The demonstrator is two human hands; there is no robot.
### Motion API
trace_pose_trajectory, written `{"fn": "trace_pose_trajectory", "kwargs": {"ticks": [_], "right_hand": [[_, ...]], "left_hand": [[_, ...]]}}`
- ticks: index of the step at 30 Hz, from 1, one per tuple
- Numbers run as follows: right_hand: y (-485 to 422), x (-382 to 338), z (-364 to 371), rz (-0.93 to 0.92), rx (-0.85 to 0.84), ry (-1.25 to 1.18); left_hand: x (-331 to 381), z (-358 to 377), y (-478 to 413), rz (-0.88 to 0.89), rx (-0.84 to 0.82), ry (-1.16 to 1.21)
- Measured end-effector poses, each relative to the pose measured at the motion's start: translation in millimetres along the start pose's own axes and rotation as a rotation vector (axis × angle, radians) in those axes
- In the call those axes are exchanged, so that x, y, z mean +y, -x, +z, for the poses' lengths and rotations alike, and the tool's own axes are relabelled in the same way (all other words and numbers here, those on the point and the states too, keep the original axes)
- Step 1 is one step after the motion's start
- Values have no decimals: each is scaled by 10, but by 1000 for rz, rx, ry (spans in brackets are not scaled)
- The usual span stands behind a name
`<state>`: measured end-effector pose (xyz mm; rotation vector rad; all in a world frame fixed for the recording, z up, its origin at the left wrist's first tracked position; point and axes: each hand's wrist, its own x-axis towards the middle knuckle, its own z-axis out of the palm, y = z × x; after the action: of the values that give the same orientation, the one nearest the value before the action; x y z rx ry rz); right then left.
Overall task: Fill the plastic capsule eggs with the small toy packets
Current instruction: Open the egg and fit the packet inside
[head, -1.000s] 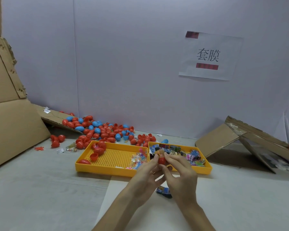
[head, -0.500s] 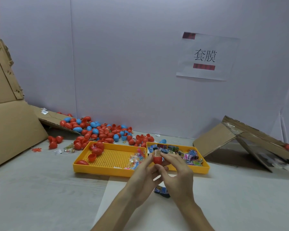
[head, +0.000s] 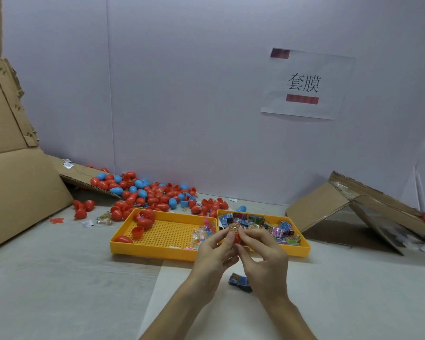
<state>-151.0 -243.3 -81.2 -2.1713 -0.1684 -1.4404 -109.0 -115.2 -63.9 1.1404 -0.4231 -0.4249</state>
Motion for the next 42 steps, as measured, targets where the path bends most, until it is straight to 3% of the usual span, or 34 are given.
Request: {"fn": "trace_pose_trajectory", "kwargs": {"ticks": [13,17,22,27,42], "right_hand": [[-19,-105,11,10,5,19],[-26,-122,12,0,23,30],[-35,-111,-9,32,-12,-4],[-51,-165,-21,79,15,-20],[-16,-155,-7,-3,70,16]], "left_hand": [[-1,31,-10,54,50,67],[-14,70,-19,178,116,-52],[0,73,-1,270,50,-161],[21,67,3,232,96,-70],[48,108,64,196,44,35]]}}
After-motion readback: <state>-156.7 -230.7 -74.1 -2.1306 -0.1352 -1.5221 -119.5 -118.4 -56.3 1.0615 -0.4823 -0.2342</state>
